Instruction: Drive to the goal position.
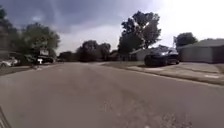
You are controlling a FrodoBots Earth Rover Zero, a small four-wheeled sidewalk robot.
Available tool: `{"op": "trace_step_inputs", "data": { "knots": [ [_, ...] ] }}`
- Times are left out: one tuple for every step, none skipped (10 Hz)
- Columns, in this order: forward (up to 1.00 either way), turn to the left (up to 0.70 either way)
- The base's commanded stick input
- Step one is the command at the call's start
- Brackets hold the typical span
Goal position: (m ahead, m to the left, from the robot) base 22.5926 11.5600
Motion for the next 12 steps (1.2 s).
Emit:
{"op": "trace_step_inputs", "data": {
  "knots": [
    [0.7,0.03],
    [0.7,0.03],
    [0.7,0.03],
    [0.7,0.03],
    [0.7,0.03],
    [0.7,0.03],
    [0.7,0.03],
    [0.7,0.03],
    [0.7,0.03],
    [0.7,0.03],
    [0.7,0.03],
    [0.7,0.03]
  ]
}}
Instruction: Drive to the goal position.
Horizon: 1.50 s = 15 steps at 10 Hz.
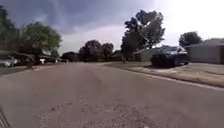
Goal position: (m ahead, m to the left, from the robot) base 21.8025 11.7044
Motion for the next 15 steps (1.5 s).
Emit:
{"op": "trace_step_inputs", "data": {
  "knots": [
    [0.7,0.03],
    [0.7,0.03],
    [0.7,0.03],
    [0.7,0.03],
    [0.7,0.03],
    [0.7,0.03],
    [0.7,0.03],
    [0.7,0.03],
    [0.7,0.03],
    [0.7,0.03],
    [0.7,0.03],
    [0.7,0.03],
    [0.7,0.03],
    [0.7,0.03],
    [0.7,0.03]
  ]
}}
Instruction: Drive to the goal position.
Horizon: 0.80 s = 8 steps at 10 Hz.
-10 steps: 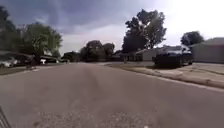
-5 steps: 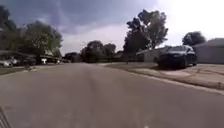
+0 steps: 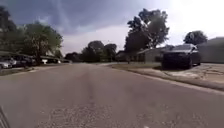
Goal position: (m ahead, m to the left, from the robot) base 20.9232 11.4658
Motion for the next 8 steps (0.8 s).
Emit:
{"op": "trace_step_inputs", "data": {
  "knots": [
    [0.7,0.03],
    [0.7,0.03],
    [0.7,0.03],
    [0.7,0.03],
    [0.7,0.03],
    [0.7,0.03],
    [0.7,0.03],
    [0.7,0.03]
  ]
}}
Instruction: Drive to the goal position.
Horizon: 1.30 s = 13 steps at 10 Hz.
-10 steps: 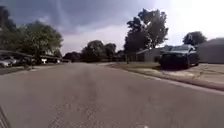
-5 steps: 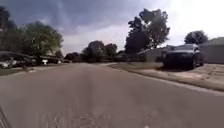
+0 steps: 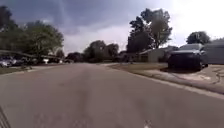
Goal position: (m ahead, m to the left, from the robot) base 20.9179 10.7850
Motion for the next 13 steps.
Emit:
{"op": "trace_step_inputs", "data": {
  "knots": [
    [0.7,0.03],
    [0.7,0.03],
    [0.7,0.03],
    [0.7,0.03],
    [0.7,0.03],
    [0.7,0.03],
    [0.7,0.03],
    [0.7,0.03],
    [0.7,0.03],
    [0.7,0.03],
    [0.7,0.03],
    [0.7,0.03],
    [0.7,0.03]
  ]
}}
